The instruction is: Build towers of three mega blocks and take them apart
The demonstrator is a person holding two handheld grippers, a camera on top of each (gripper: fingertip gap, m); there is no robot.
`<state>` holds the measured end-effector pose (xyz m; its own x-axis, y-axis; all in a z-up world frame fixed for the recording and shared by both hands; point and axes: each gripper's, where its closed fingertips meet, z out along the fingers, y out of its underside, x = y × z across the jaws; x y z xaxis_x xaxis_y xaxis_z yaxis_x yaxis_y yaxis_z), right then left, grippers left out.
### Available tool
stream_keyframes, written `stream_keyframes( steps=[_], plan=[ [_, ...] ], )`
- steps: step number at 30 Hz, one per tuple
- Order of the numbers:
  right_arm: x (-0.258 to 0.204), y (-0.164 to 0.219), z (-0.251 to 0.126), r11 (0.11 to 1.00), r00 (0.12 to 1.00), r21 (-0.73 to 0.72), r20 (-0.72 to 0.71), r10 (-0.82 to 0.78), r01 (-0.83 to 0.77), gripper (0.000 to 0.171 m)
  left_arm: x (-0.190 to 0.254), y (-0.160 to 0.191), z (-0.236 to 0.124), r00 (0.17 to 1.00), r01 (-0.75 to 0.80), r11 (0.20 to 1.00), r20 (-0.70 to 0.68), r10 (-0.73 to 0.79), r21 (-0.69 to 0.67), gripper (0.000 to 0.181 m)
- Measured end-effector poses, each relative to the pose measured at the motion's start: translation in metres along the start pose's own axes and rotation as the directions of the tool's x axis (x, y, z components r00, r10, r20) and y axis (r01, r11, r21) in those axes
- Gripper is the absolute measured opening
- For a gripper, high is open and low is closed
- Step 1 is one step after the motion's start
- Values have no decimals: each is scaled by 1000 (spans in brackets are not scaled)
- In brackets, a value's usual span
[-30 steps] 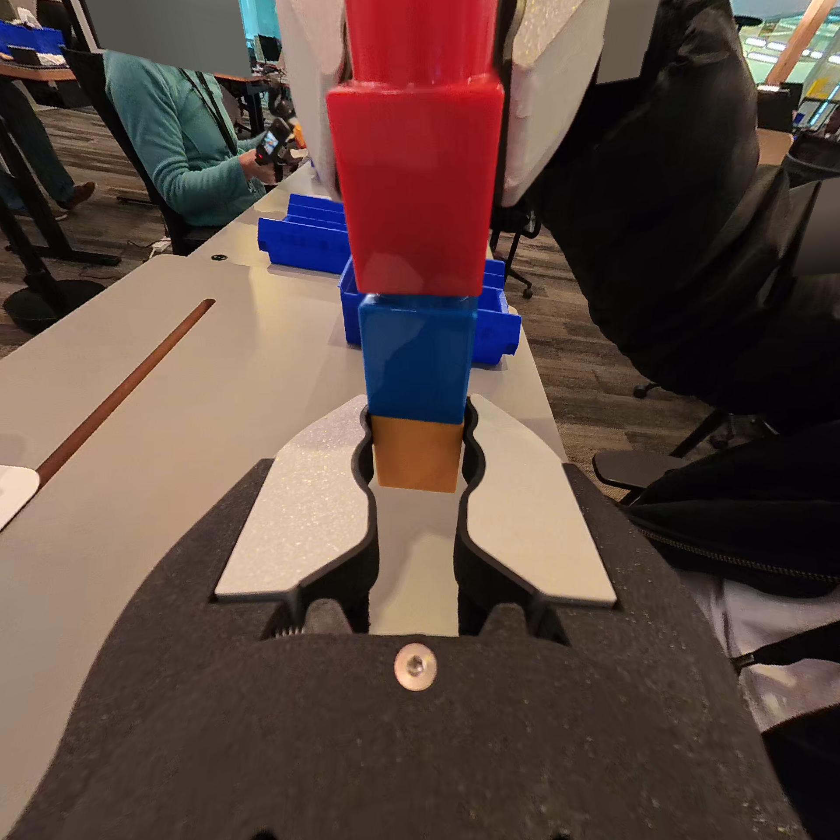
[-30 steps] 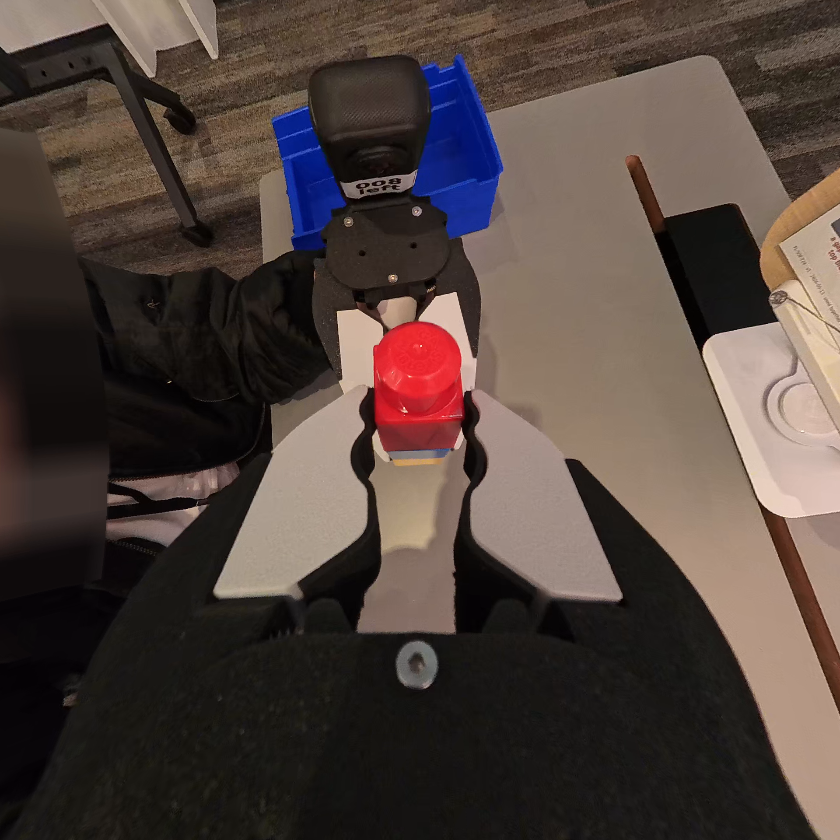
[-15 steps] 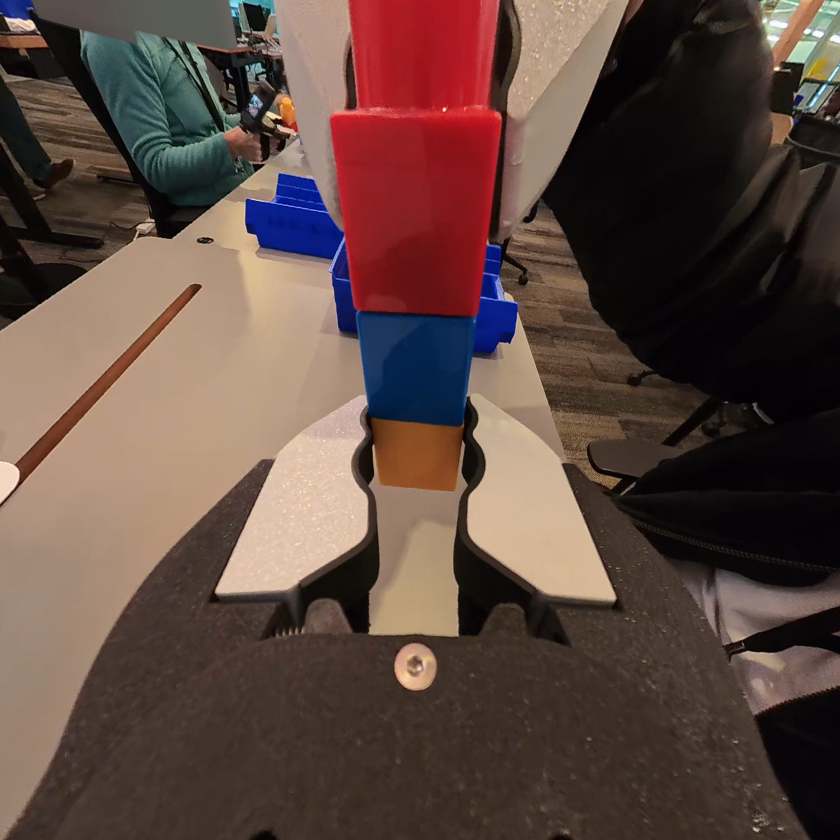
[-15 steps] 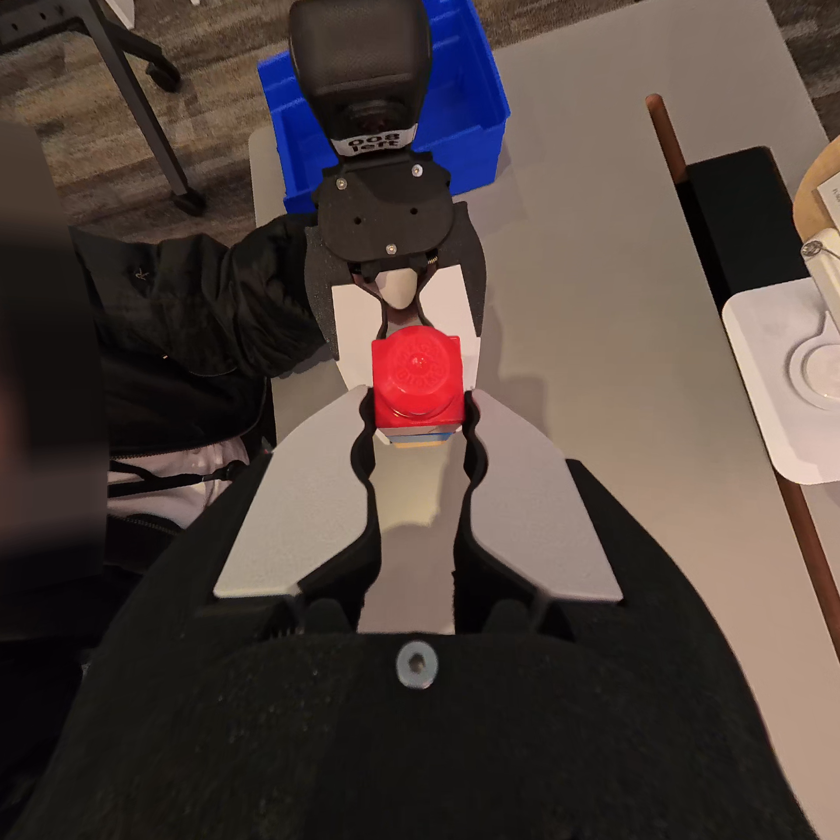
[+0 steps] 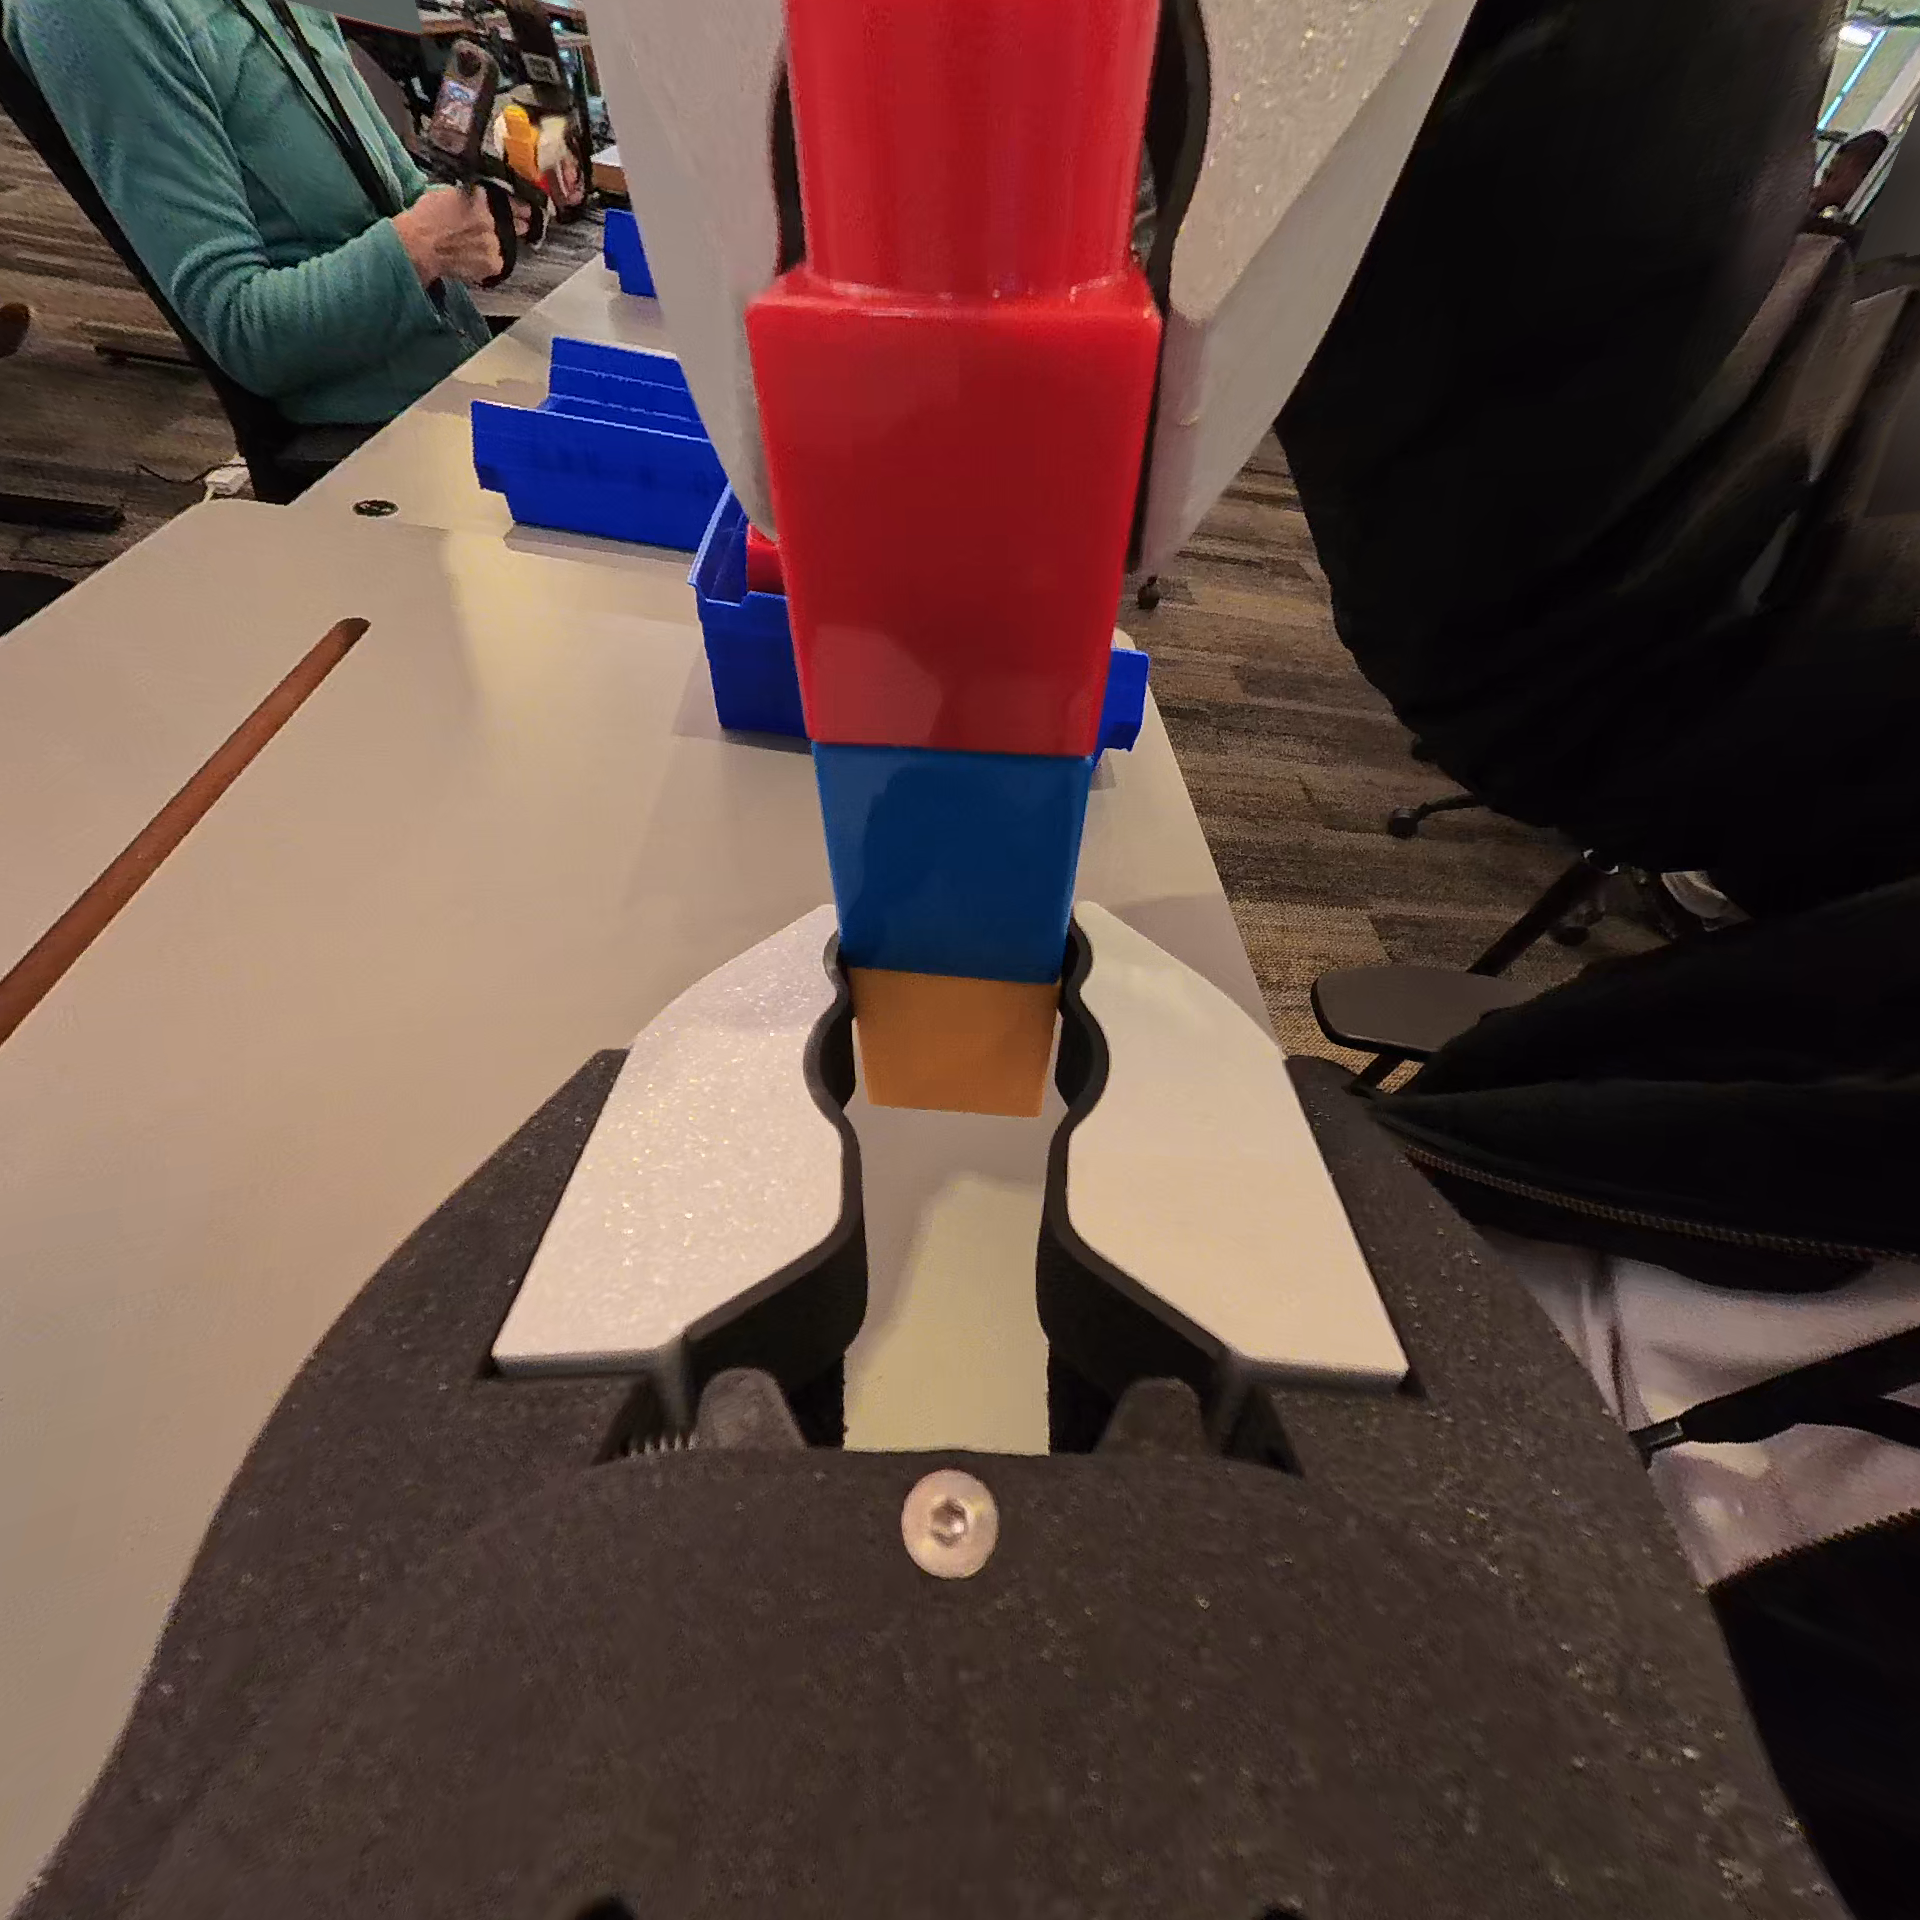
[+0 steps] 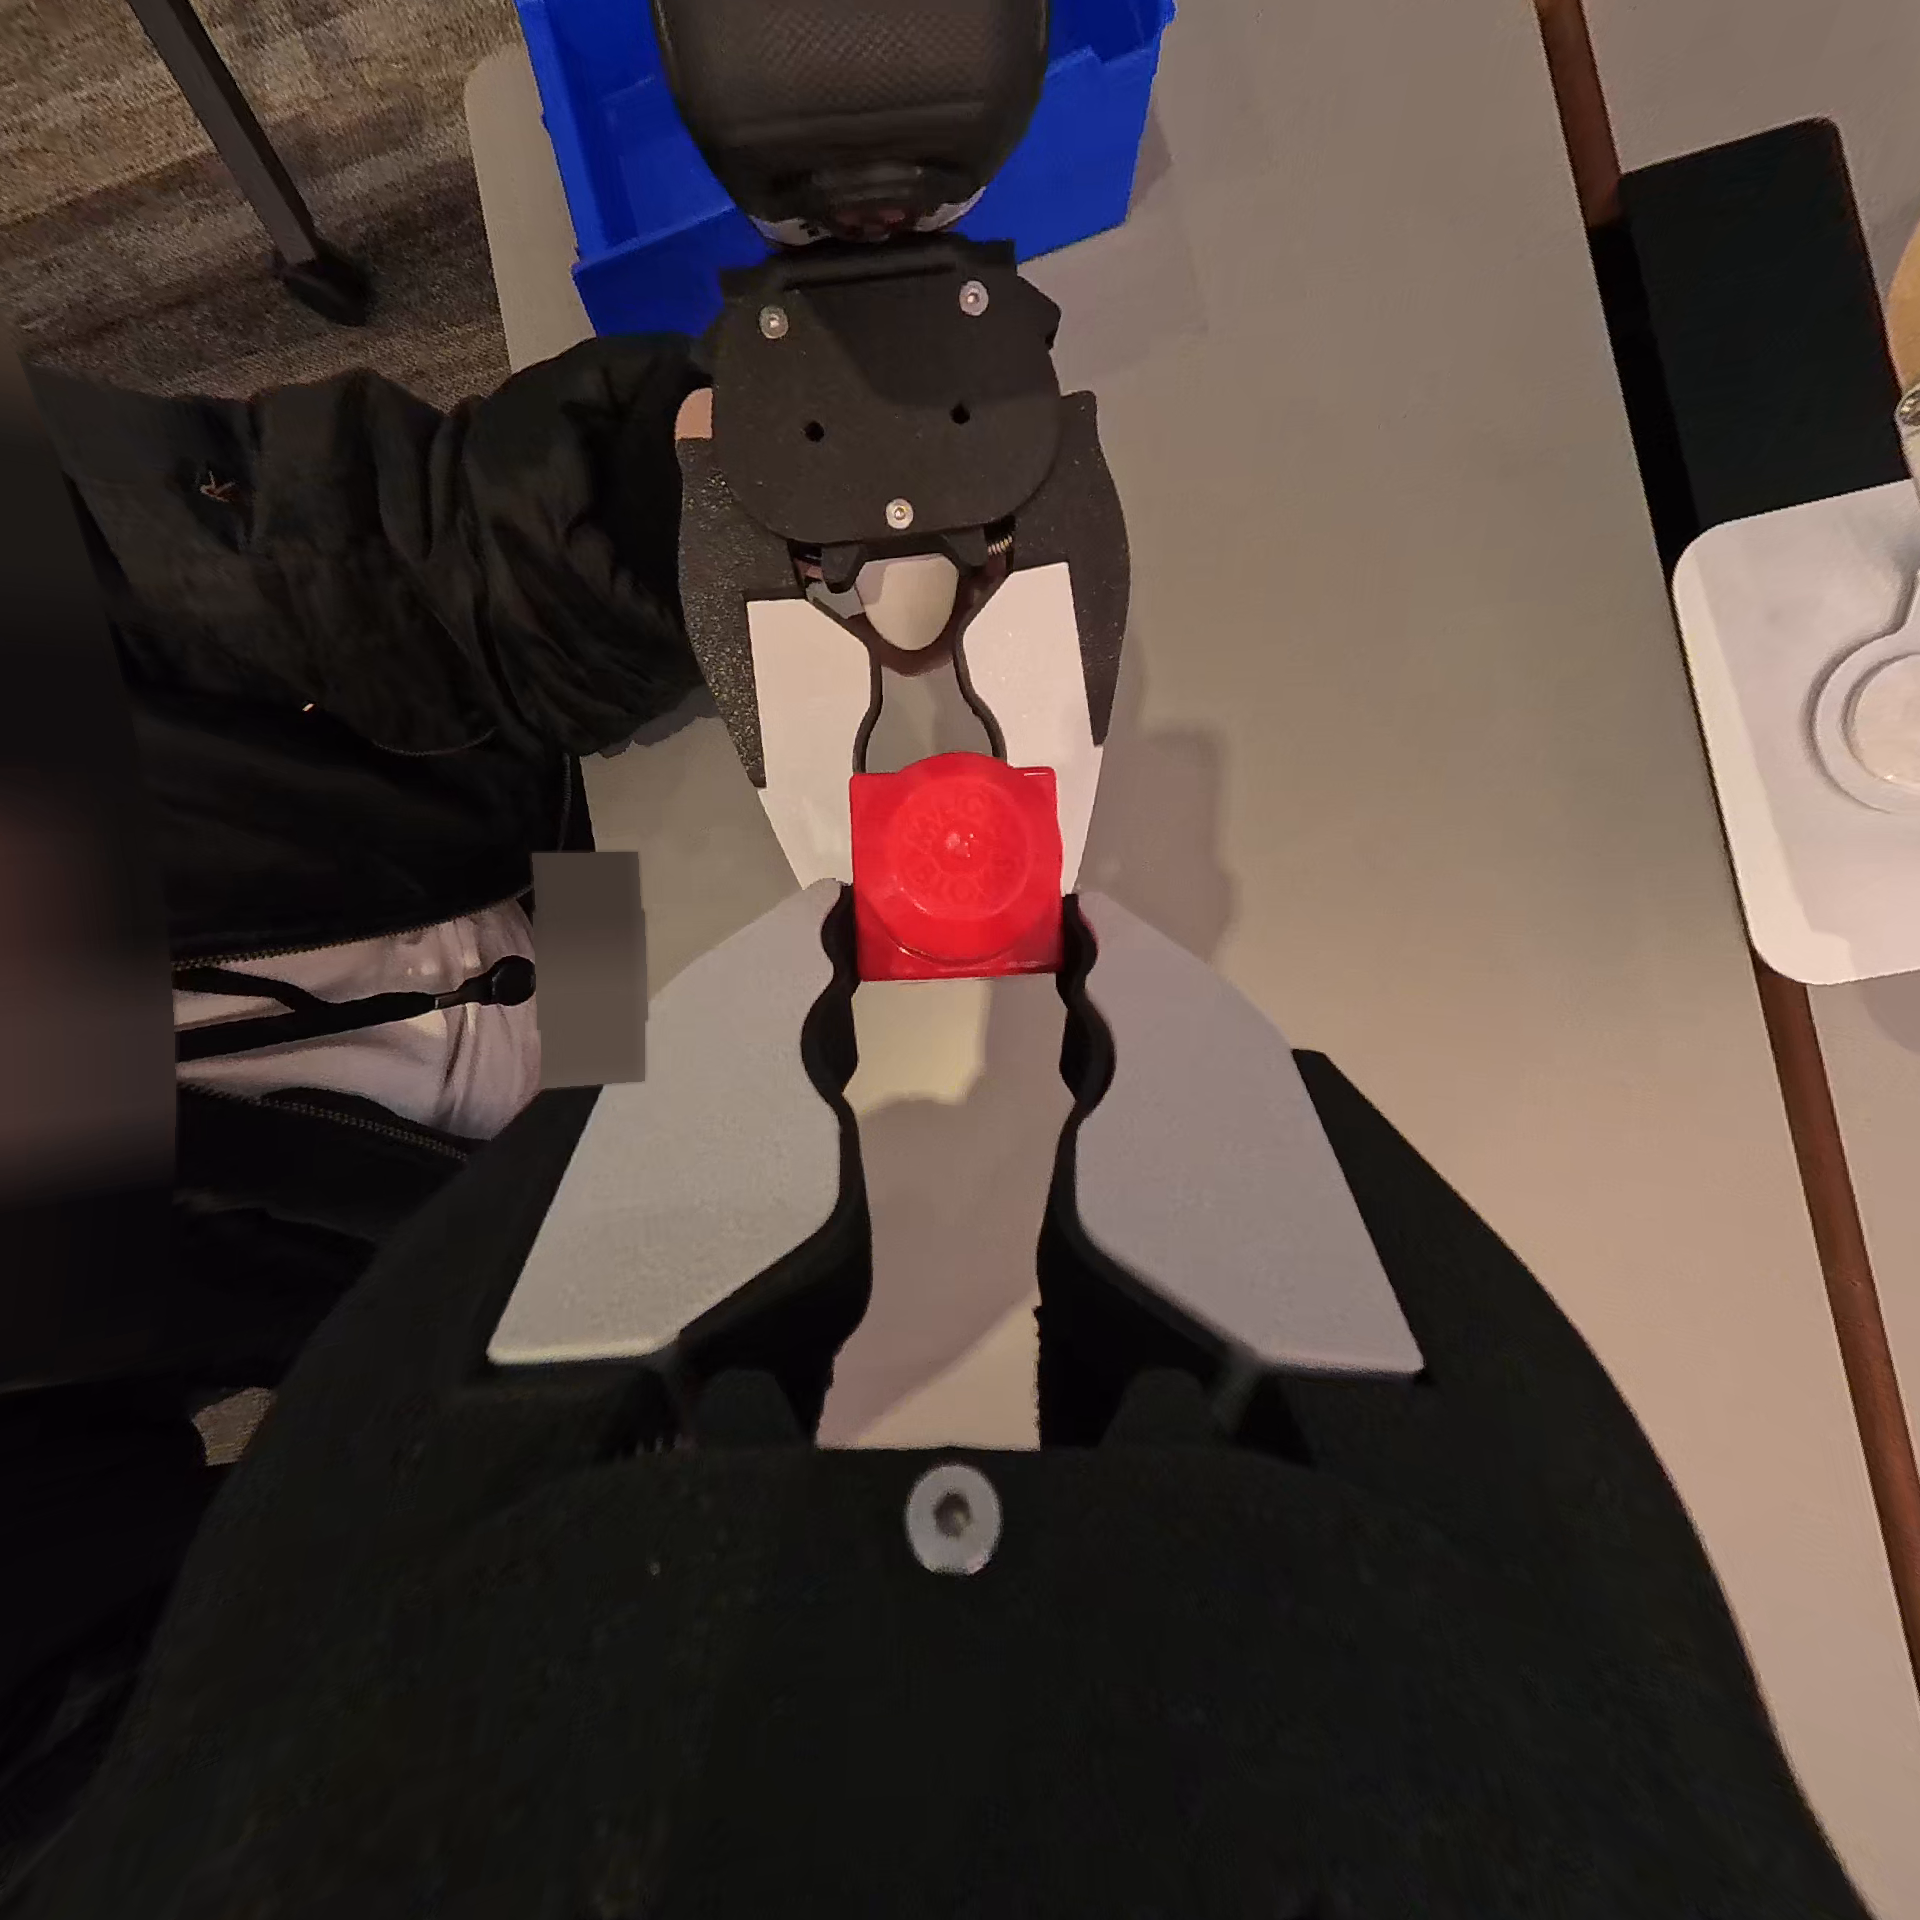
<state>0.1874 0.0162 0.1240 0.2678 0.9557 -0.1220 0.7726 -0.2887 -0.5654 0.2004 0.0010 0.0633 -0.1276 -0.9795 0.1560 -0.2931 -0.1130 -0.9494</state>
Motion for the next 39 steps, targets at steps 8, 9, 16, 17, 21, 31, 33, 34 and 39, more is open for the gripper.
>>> stream_keyframes(
  steps=[8,9,16,17,21,31,33,34,39],
  plan=[
    [1,-1,-1,992,998,109,-26,-57,60,36,-2,-2,-2,999,-35,999,26,35,15,36],
    [-1,-5,-1,981,994,163,-38,-101,105,37,1,-6,-3,999,-36,998,13,35,46,36],
    [-3,-4,18,877,996,472,-45,-83,95,62,3,-19,-20,1000,2,991,-14,0,137,36],
    [-3,-5,21,856,997,511,-32,-65,72,62,4,-19,-20,1000,1,991,-20,2,135,36],
    [-2,-10,23,791,1000,612,3,-29,21,58,5,-16,-16,1000,-3,994,-17,5,114,36],
    [9,-24,2,744,997,668,-45,58,-13,54,-5,-6,-7,998,41,999,53,-43,35,36],
    [6,-23,8,768,998,641,-33,44,-12,41,-5,-4,-6,998,37,999,57,-38,20,36],
    [5,-23,9,770,999,638,-39,34,-1,37,-4,-4,-6,998,38,999,54,-38,15,36],
    [1,-22,10,781,999,625,-23,27,-7,36,3,-3,-5,999,42,999,23,-42,-5,36]
  ],
)
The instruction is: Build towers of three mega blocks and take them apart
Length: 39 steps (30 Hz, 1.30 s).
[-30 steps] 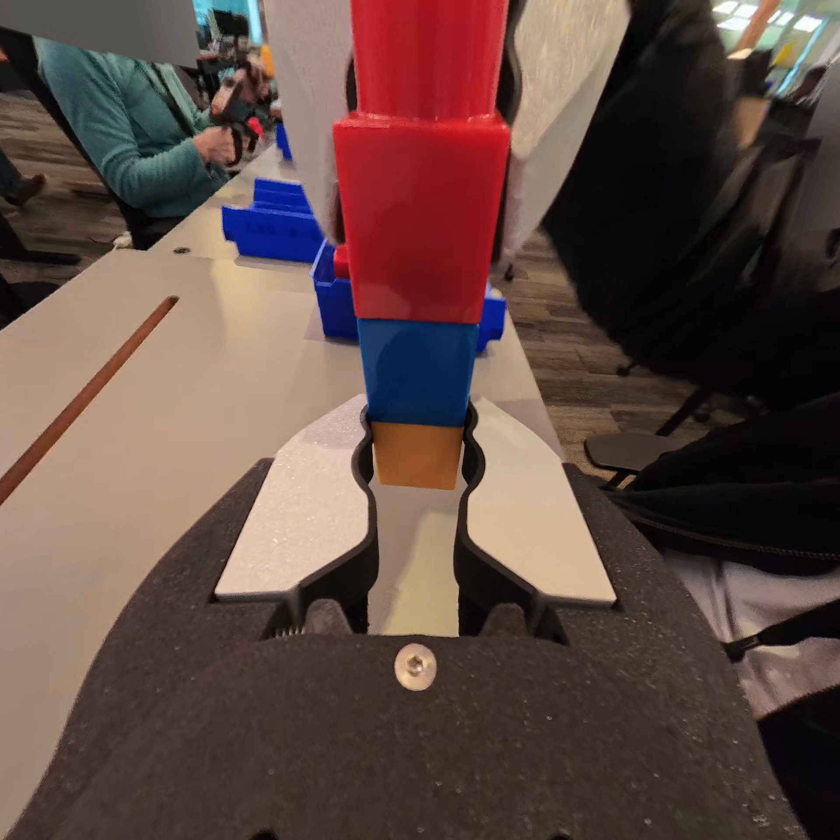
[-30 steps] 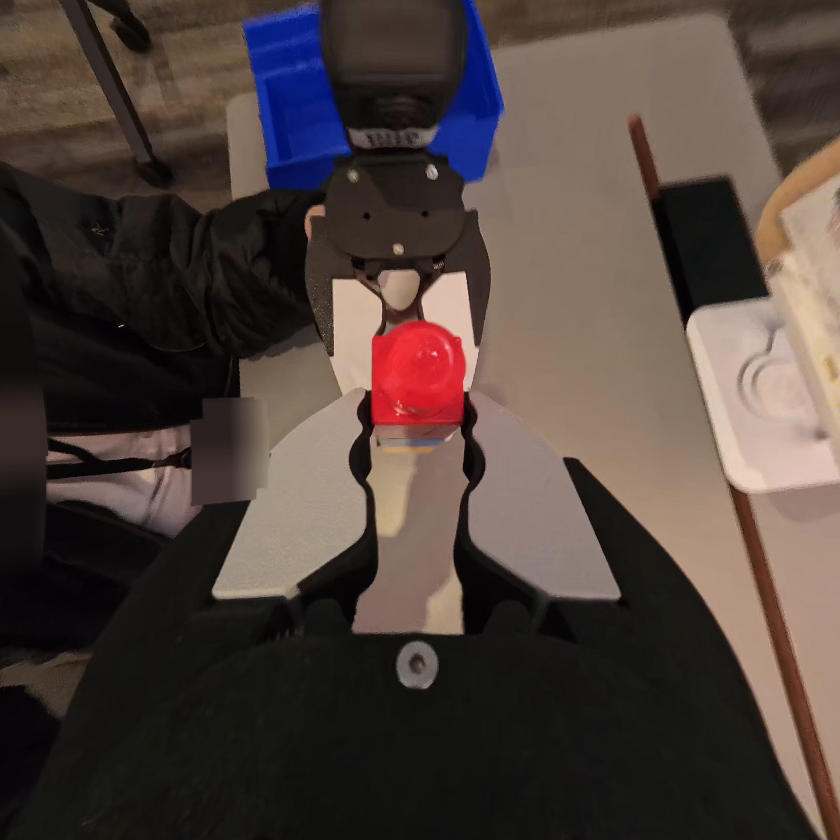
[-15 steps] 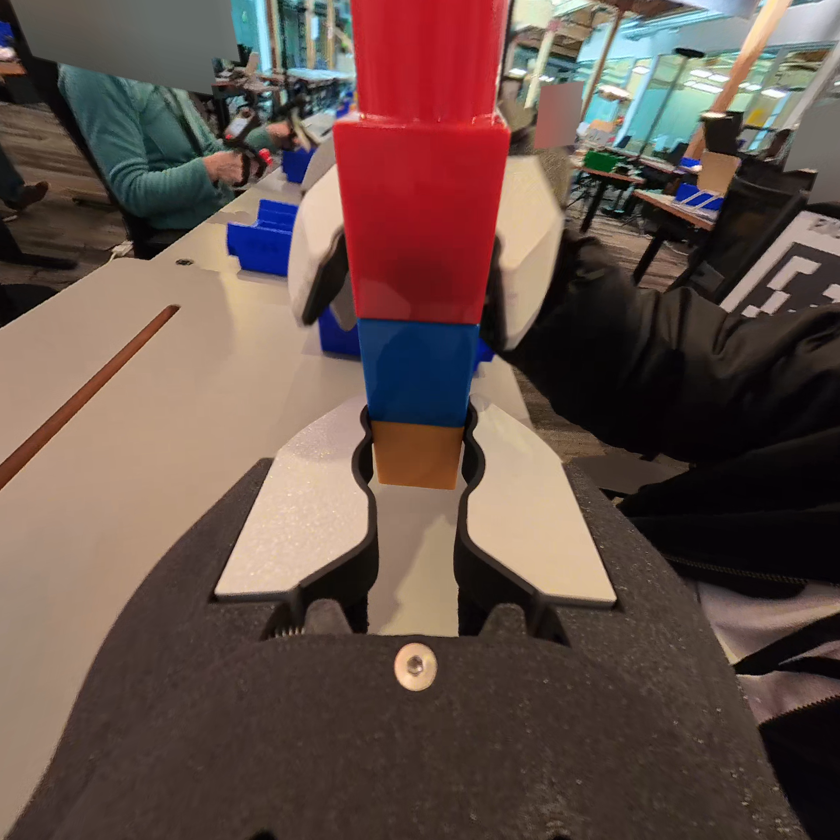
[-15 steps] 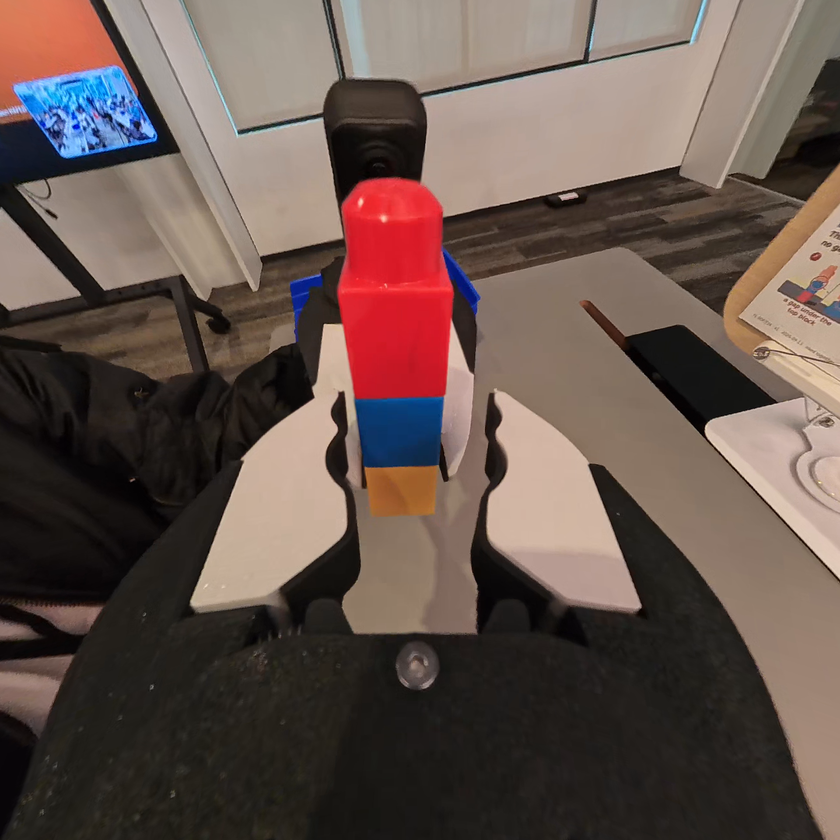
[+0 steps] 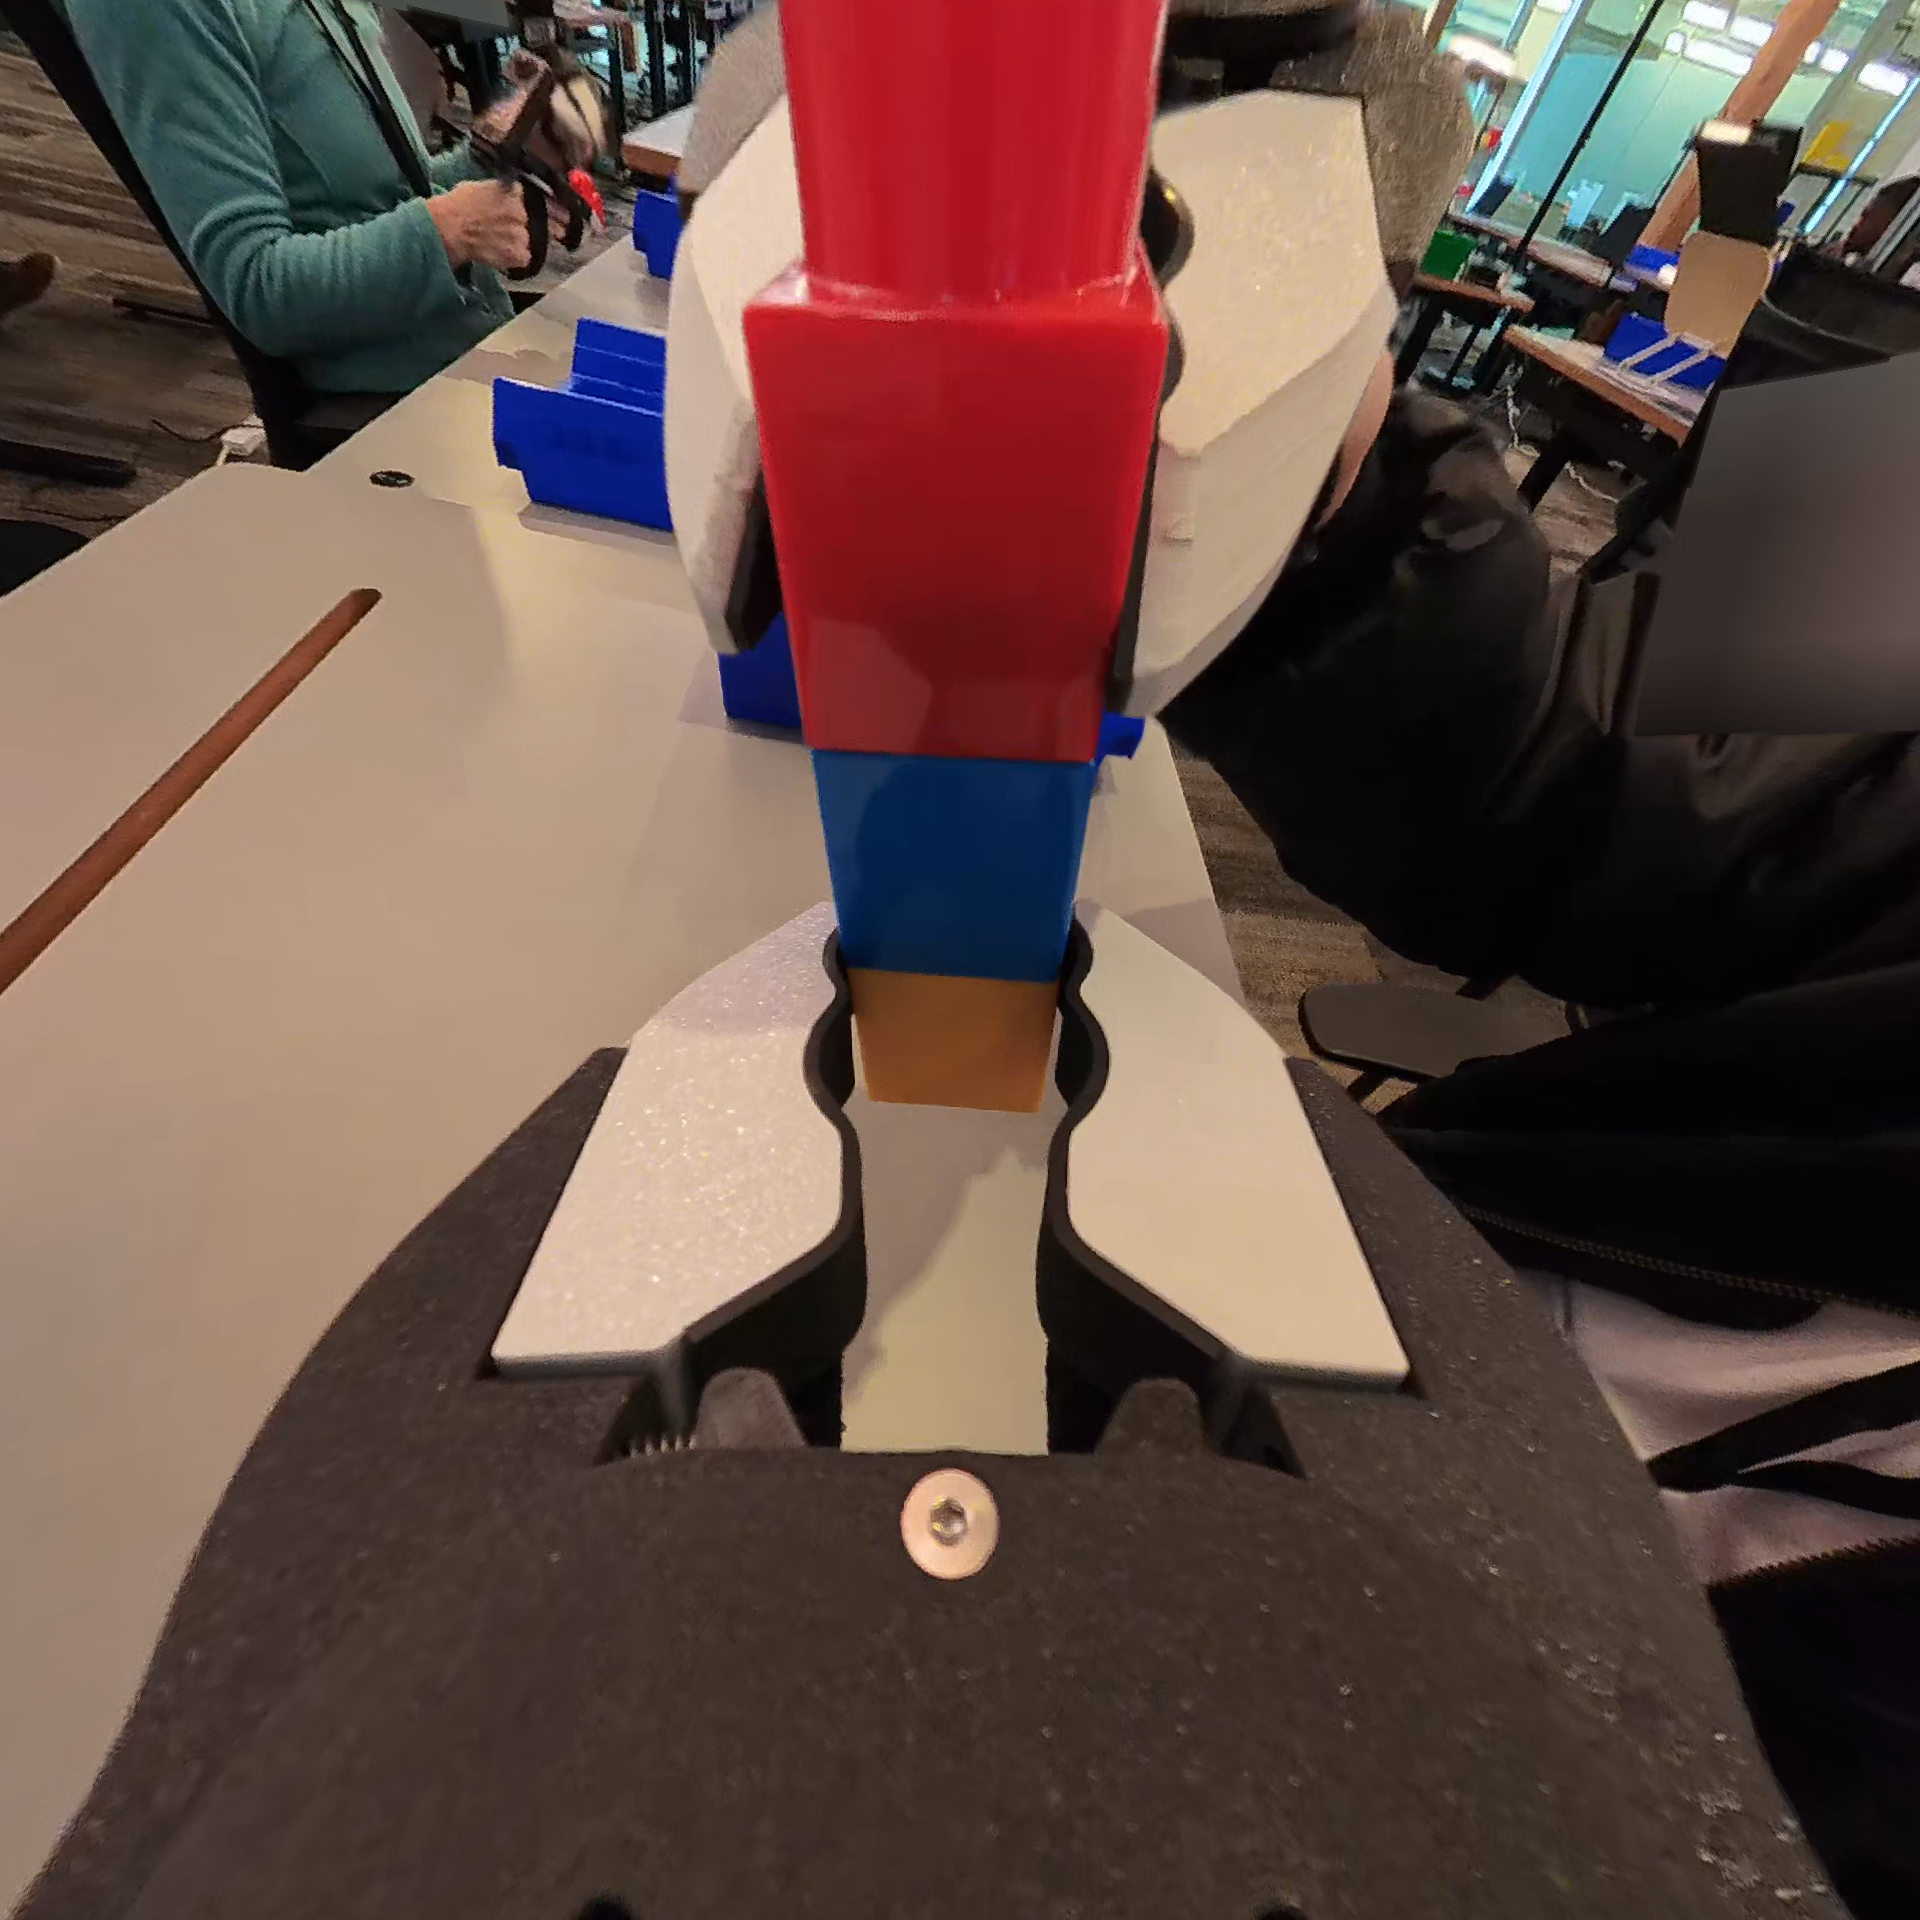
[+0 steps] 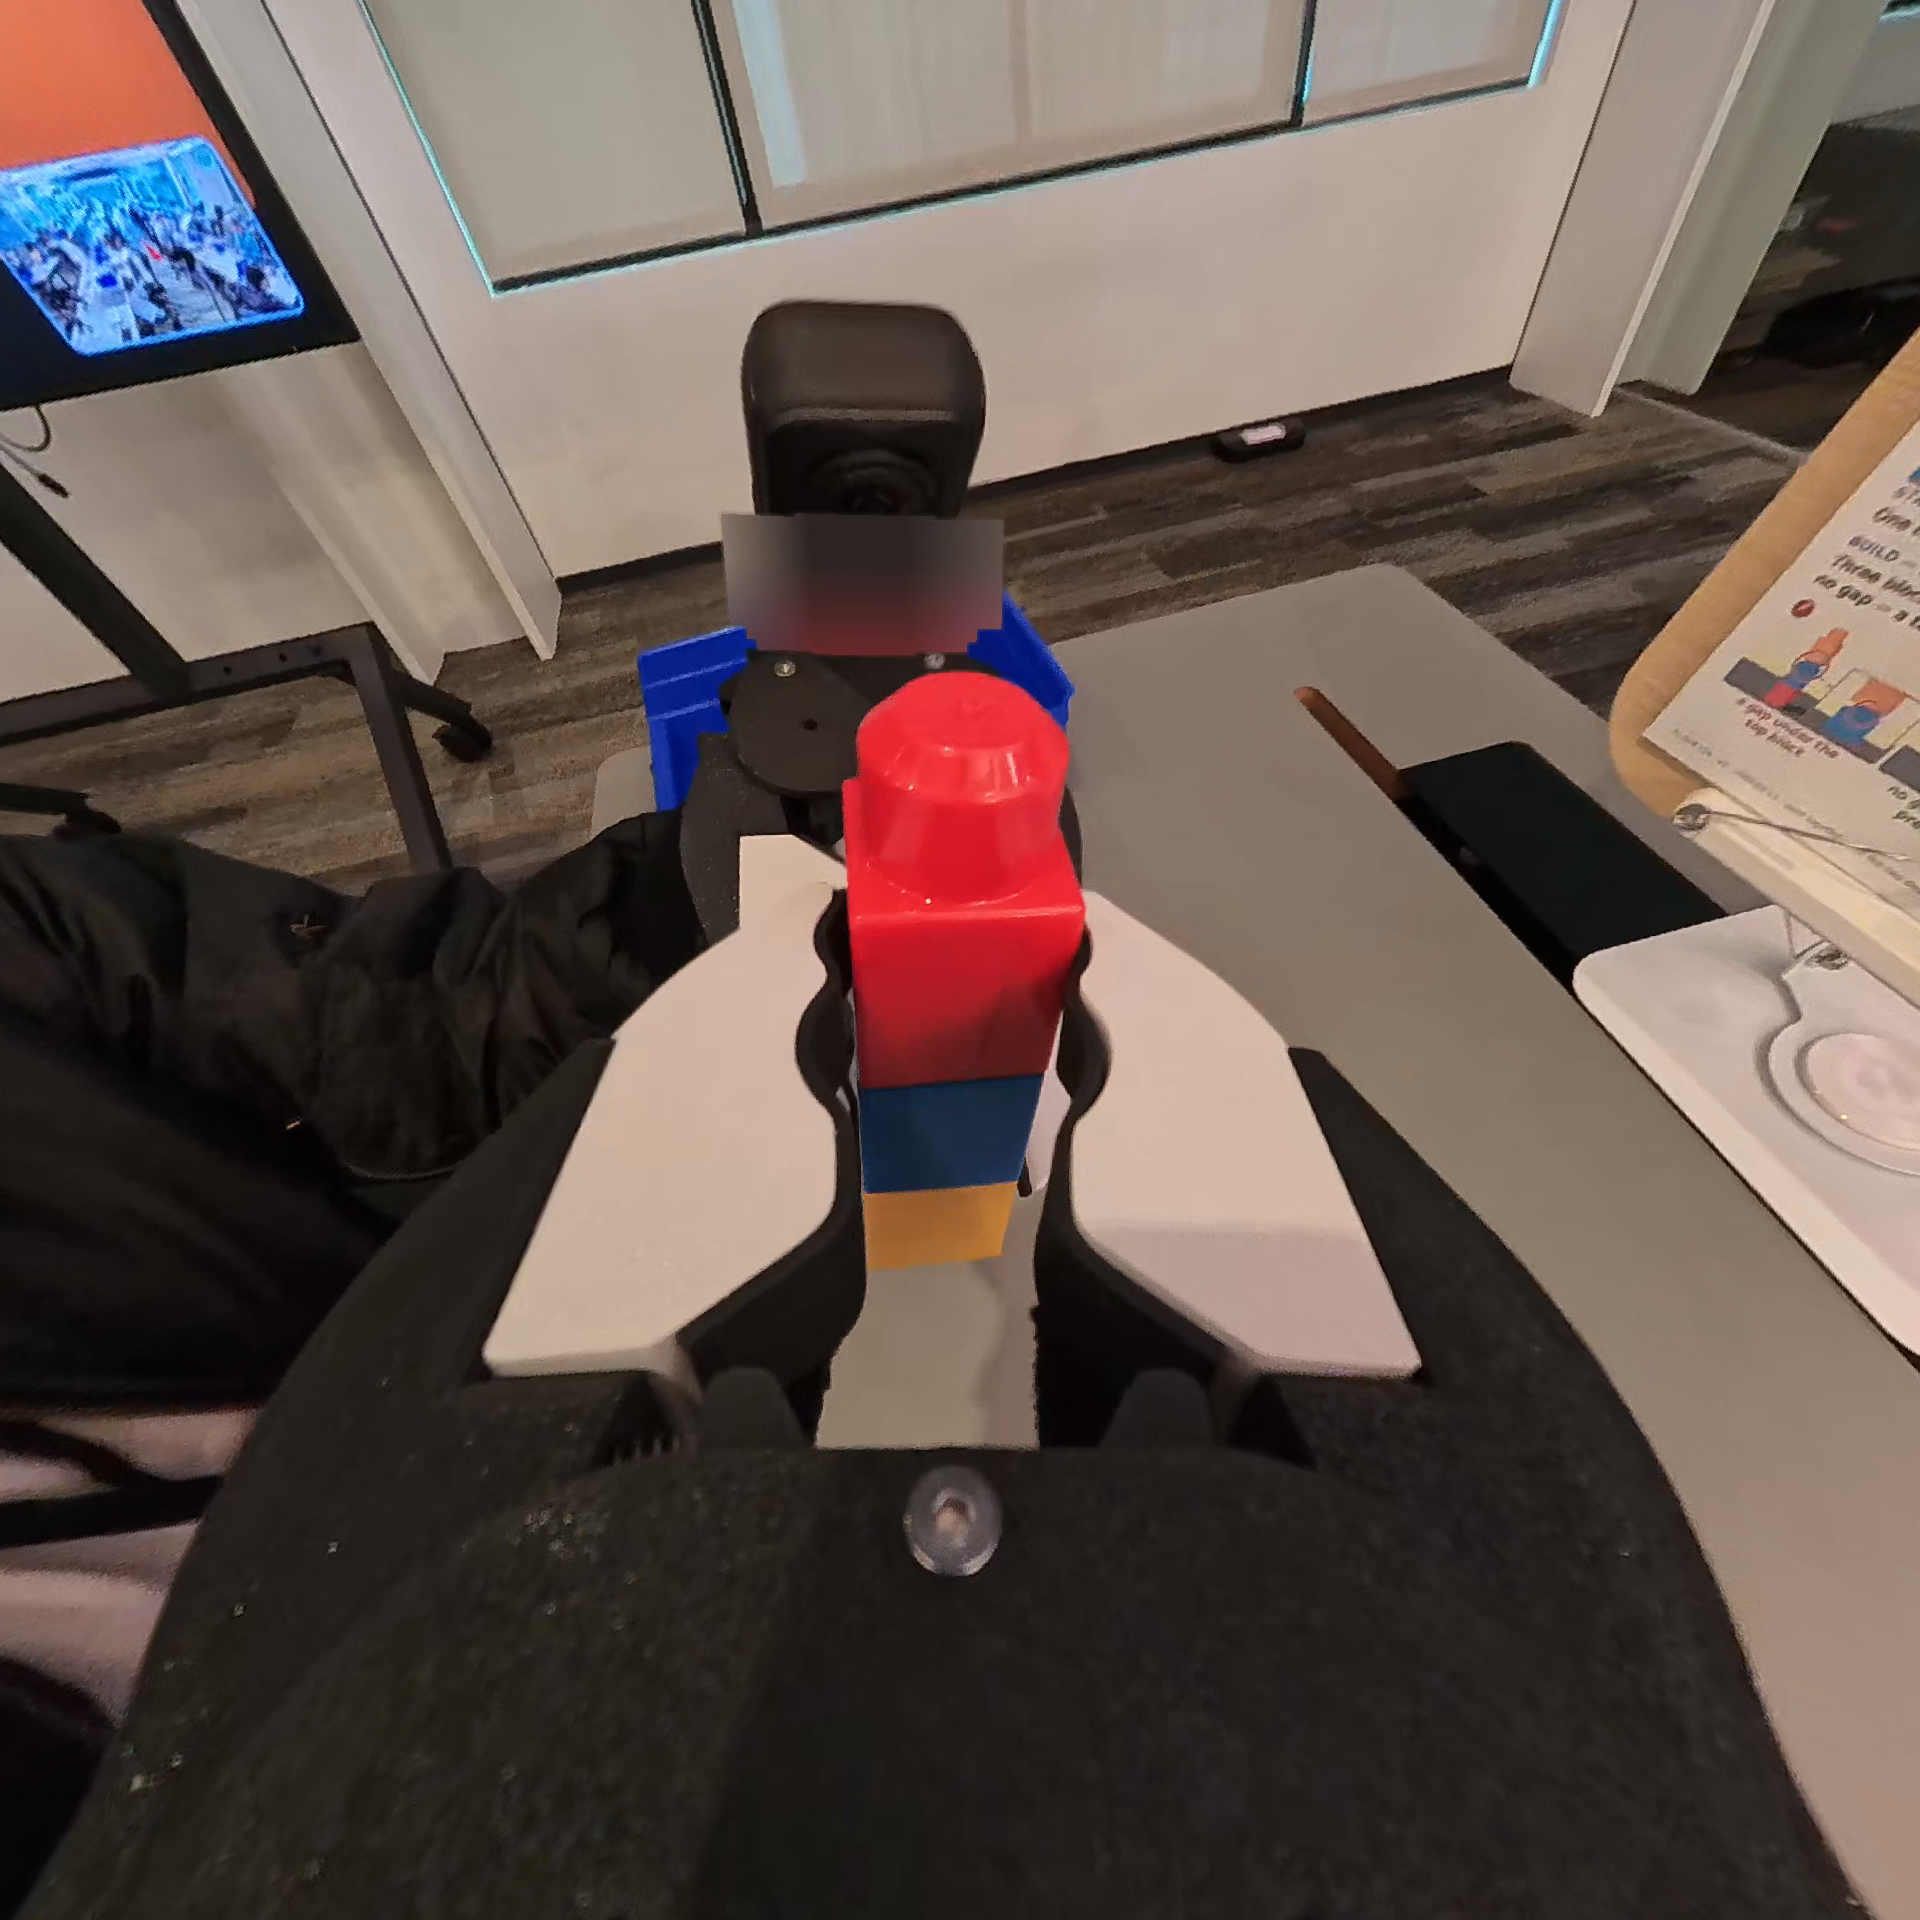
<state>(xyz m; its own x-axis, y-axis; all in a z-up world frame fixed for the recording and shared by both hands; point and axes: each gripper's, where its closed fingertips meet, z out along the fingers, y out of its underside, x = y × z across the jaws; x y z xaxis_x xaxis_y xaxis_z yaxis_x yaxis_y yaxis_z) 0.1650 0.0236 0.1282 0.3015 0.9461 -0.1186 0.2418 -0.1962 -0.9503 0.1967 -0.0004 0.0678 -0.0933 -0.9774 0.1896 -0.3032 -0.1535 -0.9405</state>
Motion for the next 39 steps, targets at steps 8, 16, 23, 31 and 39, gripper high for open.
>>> stream_keyframes(
  steps=[8,16,23,31,39],
  plan=[
    [-6,7,0,994,999,-98,14,-36,37,35,4,4,7,1000,-17,999,-25,16,-32,35],
    [0,6,-4,989,987,85,-113,-111,121,65,-1,-4,-8,999,20,998,-44,-18,52,36],
    [-9,24,7,994,1000,108,14,-13,11,45,5,-3,-6,998,-2,999,-64,4,34,36],
    [23,30,-13,990,958,122,-285,-29,67,35,-25,-2,-5,997,-9,997,77,3,82,45],
    [119,76,-205,989,127,-85,-987,-100,119,36,-73,-9,-39,899,-38,992,438,-18,119,43]
  ],
)
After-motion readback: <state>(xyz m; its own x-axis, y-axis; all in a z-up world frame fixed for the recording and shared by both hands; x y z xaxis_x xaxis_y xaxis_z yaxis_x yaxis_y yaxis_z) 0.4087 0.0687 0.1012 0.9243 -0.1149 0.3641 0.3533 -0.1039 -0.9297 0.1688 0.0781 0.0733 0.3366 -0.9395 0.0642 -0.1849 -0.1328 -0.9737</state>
